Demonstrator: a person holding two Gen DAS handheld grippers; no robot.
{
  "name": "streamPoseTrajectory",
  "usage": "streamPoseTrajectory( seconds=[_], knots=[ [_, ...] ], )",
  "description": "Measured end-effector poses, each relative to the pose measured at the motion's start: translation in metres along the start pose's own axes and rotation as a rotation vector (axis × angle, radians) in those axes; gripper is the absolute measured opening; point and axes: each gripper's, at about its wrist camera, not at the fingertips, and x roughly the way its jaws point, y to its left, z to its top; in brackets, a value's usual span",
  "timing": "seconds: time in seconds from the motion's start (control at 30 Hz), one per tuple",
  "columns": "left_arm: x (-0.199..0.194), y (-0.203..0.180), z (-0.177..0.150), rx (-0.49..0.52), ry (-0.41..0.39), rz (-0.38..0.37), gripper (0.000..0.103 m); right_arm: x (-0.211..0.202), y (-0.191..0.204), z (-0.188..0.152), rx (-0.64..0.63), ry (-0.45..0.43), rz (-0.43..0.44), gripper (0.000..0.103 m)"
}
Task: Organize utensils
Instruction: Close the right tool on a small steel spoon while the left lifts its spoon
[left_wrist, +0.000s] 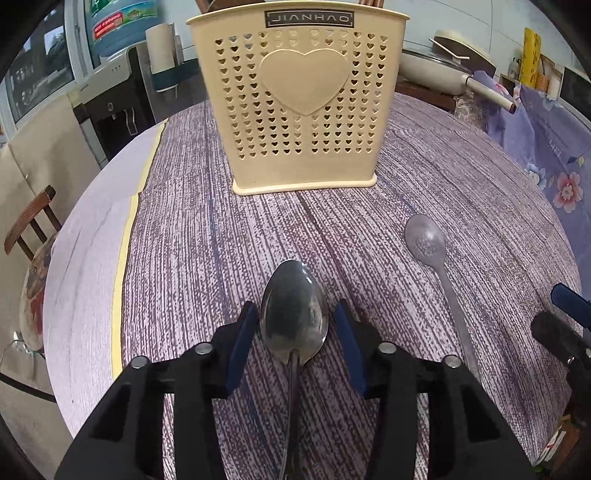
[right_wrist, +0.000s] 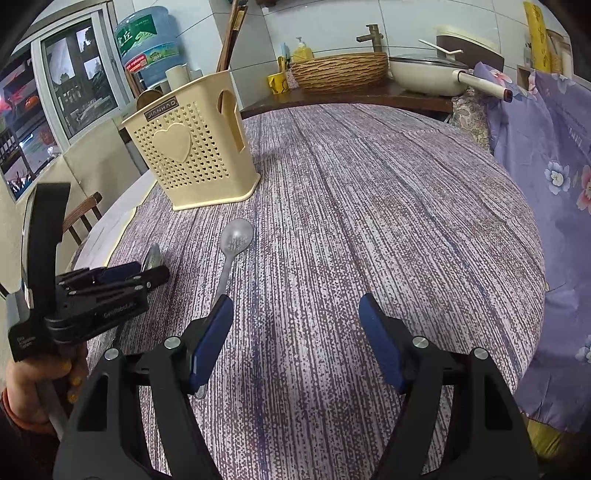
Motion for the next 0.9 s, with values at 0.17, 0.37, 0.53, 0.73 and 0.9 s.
streamPoseTrajectory(
  seconds=[0.17, 0.37, 0.53, 0.73, 0.9],
  knots=[
    [0.002, 0.001, 0.004, 0.01, 0.008, 0.0, 0.038, 0.017, 0.015, 0.01, -0.036, 0.058, 0.044, 0.071],
    [0.003, 0.018, 0.003, -0.024, 0.008, -0.009, 0.037, 0.043, 0.05, 0.026, -0.147, 0.108, 0.017, 0.071],
    [0.002, 0.036, 0.0, -0.069, 0.006, -0.006, 0.037, 0.068, 0.063, 0.038, -0.162, 0.144, -0.022, 0.065],
    [0.001, 0.038, -0.002, -0.066, 0.0, -0.008, 0.037, 0.09, 0.072, 0.049, -0.175, 0.154, -0.074, 0.056],
    [0.001, 0.038, -0.003, -0.068, -0.004, -0.011, 0.037, 0.098, 0.076, 0.053, -0.193, 0.14, -0.107, 0.045]
  ],
)
